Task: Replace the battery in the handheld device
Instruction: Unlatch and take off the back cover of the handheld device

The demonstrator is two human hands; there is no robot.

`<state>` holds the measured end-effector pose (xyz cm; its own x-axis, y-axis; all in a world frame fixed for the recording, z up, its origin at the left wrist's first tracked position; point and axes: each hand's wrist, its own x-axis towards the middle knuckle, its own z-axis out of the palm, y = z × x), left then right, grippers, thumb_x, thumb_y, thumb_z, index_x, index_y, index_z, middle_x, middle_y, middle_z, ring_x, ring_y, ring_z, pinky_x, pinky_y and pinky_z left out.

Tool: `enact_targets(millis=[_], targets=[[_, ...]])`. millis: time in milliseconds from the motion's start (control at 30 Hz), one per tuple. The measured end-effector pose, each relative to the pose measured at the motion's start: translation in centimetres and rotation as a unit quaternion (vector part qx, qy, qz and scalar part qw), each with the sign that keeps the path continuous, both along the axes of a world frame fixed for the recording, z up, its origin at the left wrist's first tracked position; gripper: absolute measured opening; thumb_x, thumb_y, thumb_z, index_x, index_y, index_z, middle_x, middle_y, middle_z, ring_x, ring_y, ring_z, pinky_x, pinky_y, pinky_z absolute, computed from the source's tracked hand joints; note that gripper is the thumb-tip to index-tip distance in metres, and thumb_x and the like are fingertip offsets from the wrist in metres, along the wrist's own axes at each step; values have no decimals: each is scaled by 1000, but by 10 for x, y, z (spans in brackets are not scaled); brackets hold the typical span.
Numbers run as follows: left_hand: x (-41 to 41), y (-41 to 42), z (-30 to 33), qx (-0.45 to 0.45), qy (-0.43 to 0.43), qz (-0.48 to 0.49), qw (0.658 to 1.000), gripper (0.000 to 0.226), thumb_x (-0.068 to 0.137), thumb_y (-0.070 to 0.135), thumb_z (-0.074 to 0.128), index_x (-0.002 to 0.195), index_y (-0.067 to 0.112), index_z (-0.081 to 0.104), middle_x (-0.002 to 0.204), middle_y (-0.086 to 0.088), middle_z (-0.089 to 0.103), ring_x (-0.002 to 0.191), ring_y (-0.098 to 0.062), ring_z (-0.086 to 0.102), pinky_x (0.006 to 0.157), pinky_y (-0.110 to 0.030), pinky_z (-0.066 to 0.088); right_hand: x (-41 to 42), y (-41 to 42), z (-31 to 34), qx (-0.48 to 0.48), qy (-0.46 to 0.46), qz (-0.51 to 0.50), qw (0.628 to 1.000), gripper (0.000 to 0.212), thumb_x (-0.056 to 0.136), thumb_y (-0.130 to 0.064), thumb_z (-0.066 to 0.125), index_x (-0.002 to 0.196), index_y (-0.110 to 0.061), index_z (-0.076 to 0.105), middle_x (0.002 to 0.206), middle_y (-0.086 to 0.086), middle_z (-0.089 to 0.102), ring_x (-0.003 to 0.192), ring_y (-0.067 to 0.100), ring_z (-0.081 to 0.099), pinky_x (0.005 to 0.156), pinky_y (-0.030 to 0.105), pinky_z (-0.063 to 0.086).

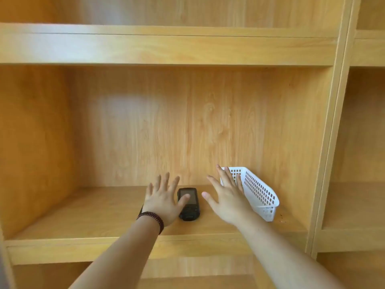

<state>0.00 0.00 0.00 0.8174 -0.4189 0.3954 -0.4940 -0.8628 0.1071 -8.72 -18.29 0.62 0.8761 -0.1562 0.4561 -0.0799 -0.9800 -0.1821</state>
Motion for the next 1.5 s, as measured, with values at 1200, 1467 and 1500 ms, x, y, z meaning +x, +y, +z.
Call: enact_targets(millis=[1200, 1467, 1500], targets=[[33, -20, -18, -687, 512, -235, 459, 46, 98, 23, 44, 138, 1, 46, 134, -29, 56, 124, -43, 53, 102, -55, 44, 17, 24, 10, 220, -47, 26, 974, 39, 99, -33, 51, 134, -18, 57, 129, -6, 61, 114, 10, 55, 96, 19, 41], [24, -16, -29, -663, 513, -221, 499, 38, 103, 16, 37, 135, -1, 48, 129, -28, 60, 110, -40, 61, 90, -52, 51, 32, 33, -3, 401, -8, 31, 916, 36, 97, -23, 59, 132, -15, 57, 117, -4, 62, 98, 7, 56, 64, 3, 34], [25, -16, -28, -661, 514, -219, 501, 39, 103, 16, 37, 136, -2, 47, 131, -29, 58, 111, -40, 60, 92, -53, 50, 34, 32, -3, 409, -12, 29, 912, 38, 96, -23, 60, 133, -15, 56, 122, -2, 63, 98, 7, 56, 64, 3, 34]])
